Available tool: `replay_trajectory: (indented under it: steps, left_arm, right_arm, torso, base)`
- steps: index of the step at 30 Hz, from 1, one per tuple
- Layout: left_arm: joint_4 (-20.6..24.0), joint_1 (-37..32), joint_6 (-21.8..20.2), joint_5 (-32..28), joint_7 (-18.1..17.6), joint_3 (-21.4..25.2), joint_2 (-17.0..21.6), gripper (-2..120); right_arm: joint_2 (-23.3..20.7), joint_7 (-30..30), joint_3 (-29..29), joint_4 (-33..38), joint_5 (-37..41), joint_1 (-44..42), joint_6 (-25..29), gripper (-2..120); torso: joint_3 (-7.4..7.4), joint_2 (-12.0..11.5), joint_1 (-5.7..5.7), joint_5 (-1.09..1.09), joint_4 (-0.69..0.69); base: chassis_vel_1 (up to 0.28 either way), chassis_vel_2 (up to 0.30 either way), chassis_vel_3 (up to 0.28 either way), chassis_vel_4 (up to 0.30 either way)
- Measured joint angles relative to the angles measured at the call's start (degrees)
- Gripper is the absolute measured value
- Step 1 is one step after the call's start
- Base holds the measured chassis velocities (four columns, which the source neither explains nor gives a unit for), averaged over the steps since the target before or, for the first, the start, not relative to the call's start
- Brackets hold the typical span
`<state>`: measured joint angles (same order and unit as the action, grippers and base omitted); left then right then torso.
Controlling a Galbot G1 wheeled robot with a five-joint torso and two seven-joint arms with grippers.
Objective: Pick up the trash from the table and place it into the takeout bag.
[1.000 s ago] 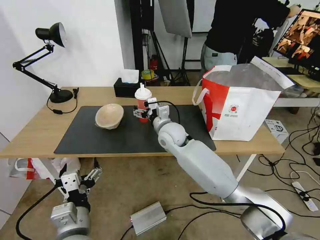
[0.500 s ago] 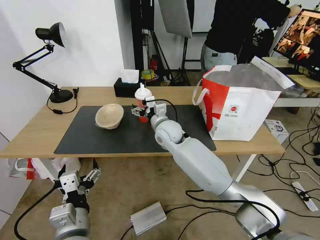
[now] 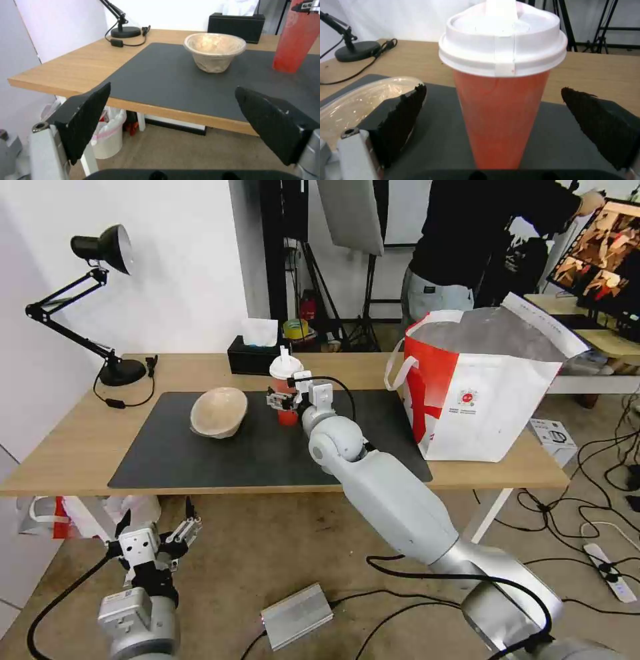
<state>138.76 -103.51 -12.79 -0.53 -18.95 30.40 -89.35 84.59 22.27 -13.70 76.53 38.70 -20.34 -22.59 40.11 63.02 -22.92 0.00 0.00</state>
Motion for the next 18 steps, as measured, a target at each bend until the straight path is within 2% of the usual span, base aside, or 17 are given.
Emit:
replay_trajectory:
  steps: [18]
  left_arm:
    - [-0.3,0.1,0.0,-0.2,-0.2,-0.2,0.1,100]
  right_arm:
    - [2.6,-0.1,1.1,-4.4,-0.1,1.3,0.1,100]
  torso:
    - [0.0,0.0,0.0,0.0,0.0]
  base:
    - [0.0,0.0,0.0,0.0]
